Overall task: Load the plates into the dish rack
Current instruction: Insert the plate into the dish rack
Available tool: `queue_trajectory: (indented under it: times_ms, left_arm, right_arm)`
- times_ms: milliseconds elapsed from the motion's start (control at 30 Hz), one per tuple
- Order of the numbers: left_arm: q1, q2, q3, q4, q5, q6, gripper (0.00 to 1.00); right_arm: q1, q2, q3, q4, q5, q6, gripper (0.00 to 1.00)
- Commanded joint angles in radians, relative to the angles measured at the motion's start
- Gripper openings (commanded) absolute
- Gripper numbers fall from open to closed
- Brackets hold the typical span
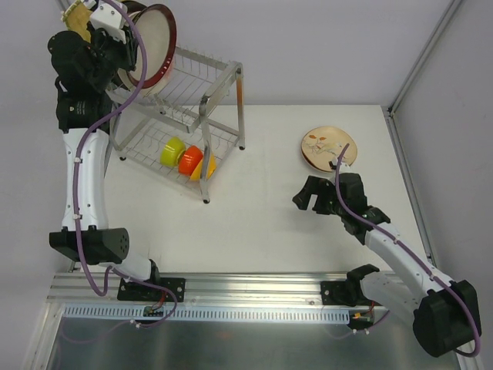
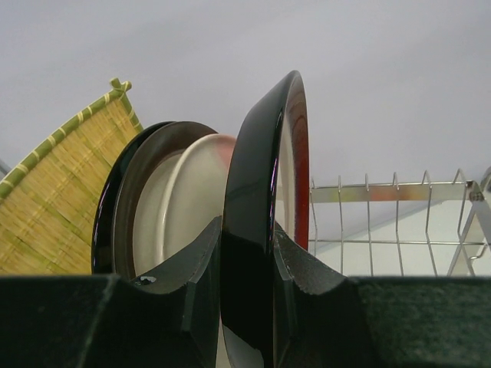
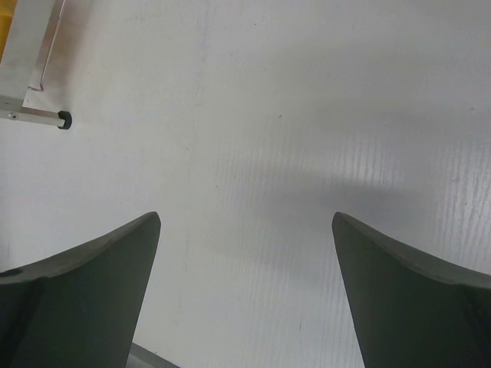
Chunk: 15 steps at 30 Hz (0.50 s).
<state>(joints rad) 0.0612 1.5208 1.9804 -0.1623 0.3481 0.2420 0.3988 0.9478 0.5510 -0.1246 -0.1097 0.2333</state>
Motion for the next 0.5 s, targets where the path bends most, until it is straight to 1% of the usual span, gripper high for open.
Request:
queue_trajectory:
  times_ms: [0, 467]
  left_arm:
    - [0.019, -0.011, 0.054, 0.213, -0.011, 0.059, 0.00]
    - [0.057, 0.045, 0.067, 0.219, 0.075, 0.074, 0.00]
  right_arm:
    - [-0.003, 0.006, 0.056, 0.031, -0.028, -0.031, 1.00]
    - [-0.003, 0.022, 0.063, 0.026, -0.054, -0.034, 1.00]
